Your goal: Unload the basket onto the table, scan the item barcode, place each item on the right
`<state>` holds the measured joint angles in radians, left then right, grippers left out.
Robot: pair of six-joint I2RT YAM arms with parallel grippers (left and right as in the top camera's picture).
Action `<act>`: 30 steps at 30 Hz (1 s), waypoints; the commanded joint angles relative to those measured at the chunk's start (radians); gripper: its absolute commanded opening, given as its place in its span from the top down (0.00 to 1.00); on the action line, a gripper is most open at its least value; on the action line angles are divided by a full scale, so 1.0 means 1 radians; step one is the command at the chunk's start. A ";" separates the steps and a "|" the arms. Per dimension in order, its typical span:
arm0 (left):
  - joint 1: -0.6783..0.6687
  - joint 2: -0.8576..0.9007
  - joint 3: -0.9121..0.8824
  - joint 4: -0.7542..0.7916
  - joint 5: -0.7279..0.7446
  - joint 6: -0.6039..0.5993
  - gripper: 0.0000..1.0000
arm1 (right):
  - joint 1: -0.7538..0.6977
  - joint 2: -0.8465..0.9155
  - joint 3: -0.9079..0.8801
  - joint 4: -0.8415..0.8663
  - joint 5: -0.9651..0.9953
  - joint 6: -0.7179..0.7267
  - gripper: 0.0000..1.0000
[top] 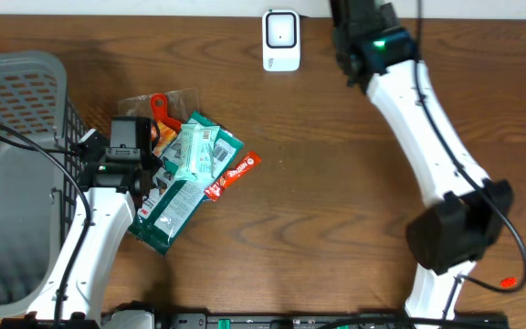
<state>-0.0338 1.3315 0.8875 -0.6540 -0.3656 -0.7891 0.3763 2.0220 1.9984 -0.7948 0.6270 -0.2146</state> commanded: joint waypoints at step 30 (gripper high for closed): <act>0.006 0.008 -0.007 -0.003 -0.029 -0.020 0.11 | -0.002 0.148 0.021 0.285 0.264 -0.346 0.32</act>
<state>-0.0338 1.3319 0.8875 -0.6540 -0.3660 -0.7891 0.3691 2.1445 1.9984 -0.5327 0.8371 -0.4812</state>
